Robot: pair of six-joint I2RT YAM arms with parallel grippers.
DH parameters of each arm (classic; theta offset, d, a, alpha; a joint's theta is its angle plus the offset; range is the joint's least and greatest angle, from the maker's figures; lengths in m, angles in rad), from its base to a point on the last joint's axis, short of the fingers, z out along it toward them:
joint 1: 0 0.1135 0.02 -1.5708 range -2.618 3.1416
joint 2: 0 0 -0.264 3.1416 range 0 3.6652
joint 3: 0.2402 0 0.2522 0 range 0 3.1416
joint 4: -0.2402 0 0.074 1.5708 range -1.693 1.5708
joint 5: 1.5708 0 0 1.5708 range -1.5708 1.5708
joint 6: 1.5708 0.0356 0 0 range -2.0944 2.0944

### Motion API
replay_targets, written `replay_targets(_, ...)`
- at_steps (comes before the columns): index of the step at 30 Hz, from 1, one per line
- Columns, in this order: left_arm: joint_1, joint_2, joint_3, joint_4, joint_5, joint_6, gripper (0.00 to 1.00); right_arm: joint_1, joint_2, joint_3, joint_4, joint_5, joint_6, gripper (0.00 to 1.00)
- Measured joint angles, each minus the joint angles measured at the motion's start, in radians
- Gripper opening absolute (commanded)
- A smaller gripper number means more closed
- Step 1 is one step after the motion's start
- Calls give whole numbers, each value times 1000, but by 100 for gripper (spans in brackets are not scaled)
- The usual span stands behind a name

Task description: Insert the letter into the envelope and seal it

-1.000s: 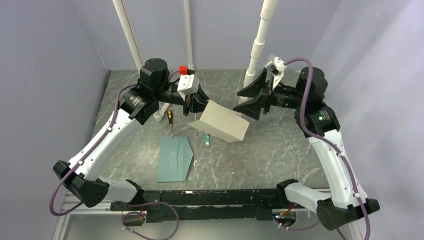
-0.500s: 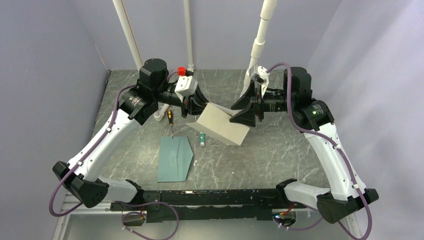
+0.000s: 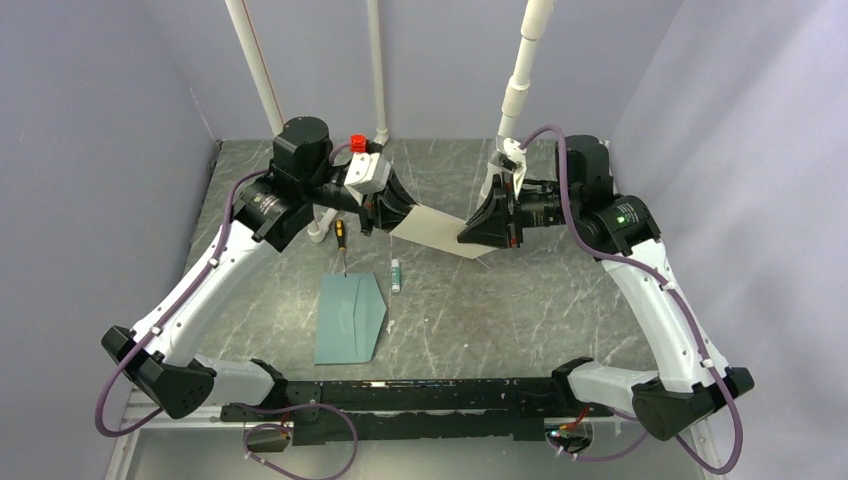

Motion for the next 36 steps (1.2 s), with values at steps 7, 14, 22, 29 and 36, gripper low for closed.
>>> replay_targets(7, 0, 0, 32, -70, -18, 40, 57, 2, 3, 21, -24, 13, -10, 0)
replay_targets(14, 0, -50, 68, -252, -233, 200, 74, 2, 4, 59, -93, 82, -64, 0)
replay_targets(22, 1, -141, 74, -380, -551, 370, 84, 3, 58, 85, -166, 291, -128, 0)
replay_targets(29, 1, -135, 82, -386, -496, 381, 88, 10, 69, 95, -171, 344, -194, 0)
replay_targets(36, 0, -74, 7, -185, -362, 205, 90, 40, 72, 122, -202, 284, -244, 0)
